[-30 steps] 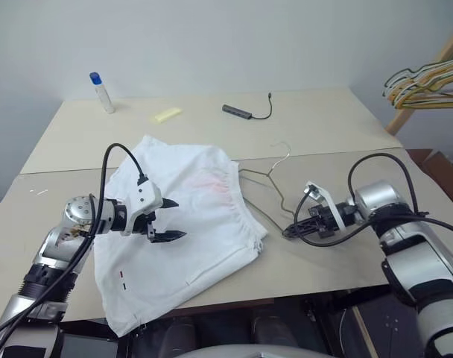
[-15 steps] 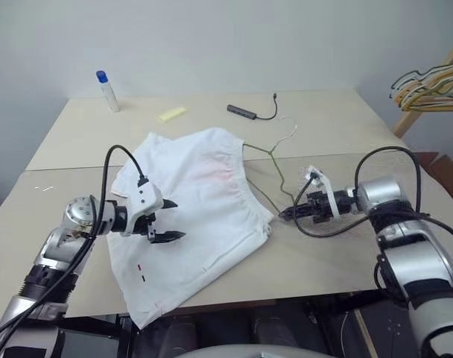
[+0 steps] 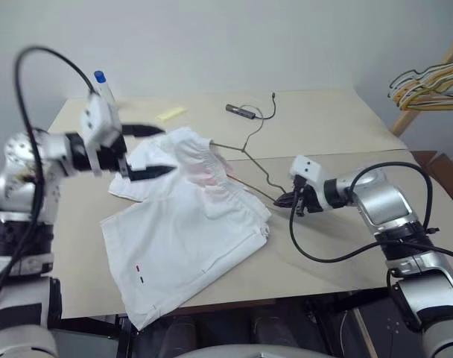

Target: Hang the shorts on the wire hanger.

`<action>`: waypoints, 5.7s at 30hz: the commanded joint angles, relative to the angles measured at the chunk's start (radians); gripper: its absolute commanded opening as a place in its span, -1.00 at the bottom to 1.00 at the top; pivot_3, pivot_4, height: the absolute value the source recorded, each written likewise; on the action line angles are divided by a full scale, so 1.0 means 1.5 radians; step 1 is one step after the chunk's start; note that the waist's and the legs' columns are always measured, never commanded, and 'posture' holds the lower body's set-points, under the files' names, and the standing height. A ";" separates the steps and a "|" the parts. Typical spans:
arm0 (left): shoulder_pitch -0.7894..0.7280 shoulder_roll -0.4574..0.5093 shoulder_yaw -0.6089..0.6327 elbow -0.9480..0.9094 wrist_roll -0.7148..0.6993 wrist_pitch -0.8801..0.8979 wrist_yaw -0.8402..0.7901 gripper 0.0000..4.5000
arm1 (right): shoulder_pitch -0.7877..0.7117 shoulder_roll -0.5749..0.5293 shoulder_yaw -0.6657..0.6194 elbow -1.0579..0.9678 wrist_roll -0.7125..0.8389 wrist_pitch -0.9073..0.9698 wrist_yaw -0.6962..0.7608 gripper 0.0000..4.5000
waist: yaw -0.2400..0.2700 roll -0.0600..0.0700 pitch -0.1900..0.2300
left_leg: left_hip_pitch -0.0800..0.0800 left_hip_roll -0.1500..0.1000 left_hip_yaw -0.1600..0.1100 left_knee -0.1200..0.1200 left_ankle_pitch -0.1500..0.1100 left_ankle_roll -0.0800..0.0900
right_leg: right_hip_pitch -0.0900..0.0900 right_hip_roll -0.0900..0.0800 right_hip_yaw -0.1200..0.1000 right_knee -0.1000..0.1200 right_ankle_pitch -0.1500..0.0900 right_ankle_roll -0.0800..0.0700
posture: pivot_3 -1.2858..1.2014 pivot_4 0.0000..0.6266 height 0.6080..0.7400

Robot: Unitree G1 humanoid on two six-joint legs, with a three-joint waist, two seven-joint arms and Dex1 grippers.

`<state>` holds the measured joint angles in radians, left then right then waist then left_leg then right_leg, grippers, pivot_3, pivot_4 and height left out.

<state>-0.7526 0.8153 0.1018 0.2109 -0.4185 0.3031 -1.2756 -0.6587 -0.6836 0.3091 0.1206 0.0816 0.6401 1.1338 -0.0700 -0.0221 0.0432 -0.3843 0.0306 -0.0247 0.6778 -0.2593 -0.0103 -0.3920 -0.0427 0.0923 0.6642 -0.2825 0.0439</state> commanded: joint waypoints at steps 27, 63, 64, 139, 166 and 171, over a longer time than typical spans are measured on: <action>-0.243 -0.031 -0.338 0.403 0.092 -0.297 -0.226 0.17 | -0.014 -0.030 0.020 -0.232 -0.013 0.068 -0.003 -1.00 | -0.020 0.000 0.000 | -0.003 0.000 0.000 0.001 0.000 0.000 | -0.003 0.000 0.000 0.000 0.000 0.000 | -0.06 -1.00 1.00; -0.254 -0.033 -0.352 0.428 0.089 -0.330 -0.226 -0.99 | 0.005 -0.029 0.022 -0.211 -0.050 -0.002 -0.066 -0.74 | -0.039 0.000 0.000 | -0.003 0.000 0.000 0.001 0.000 0.000 | -0.004 0.000 0.001 0.000 0.000 0.000 | -0.06 -1.00 1.00; -0.255 -0.034 -0.347 0.433 0.096 -0.334 -0.226 -0.99 | 0.008 -0.035 0.016 -0.217 -0.044 0.000 -0.061 -0.64 | -0.039 0.000 0.000 | -0.003 0.000 0.000 0.001 0.000 0.000 | -0.003 0.000 0.001 0.000 0.000 0.000 | -0.06 -1.00 1.00; -0.249 -0.046 -0.225 0.458 0.122 -0.346 -0.226 -0.99 | 0.109 0.056 -0.174 -0.040 0.172 0.198 -0.302 -0.98 | -0.056 0.000 0.000 | -0.003 0.000 -0.002 0.001 0.000 0.001 | -0.001 0.000 0.000 0.001 0.000 0.000 | -0.05 -1.00 1.00; -0.278 -0.076 -0.210 0.485 0.230 -0.379 -0.201 -0.99 | -0.075 -0.080 -0.016 -0.295 0.081 0.140 -0.181 -0.98 | -0.066 0.000 0.000 | -0.003 0.000 -0.002 0.001 0.000 0.001 | -0.002 0.000 0.000 0.001 0.000 0.000 | -0.06 -1.00 1.00; -0.271 -0.079 -0.204 0.466 0.240 -0.381 -0.199 -0.99 | -0.127 -0.073 0.009 -0.302 0.074 0.158 -0.163 -0.98 | -0.064 0.000 0.000 | -0.004 0.000 -0.002 0.002 0.000 0.001 | -0.002 0.000 0.000 0.001 0.000 0.000 | -0.06 -1.00 1.00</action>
<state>-1.1341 0.6955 -0.2298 0.9489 -0.0610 -0.2622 -1.5819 -0.8156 -0.7919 0.3370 -0.3027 0.2030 0.8751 0.8794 -0.1658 -0.0223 0.0431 -0.3896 0.0300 -0.0278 0.6801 -0.2595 -0.0094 -0.3952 -0.0434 0.0926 0.6650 -0.2832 0.0447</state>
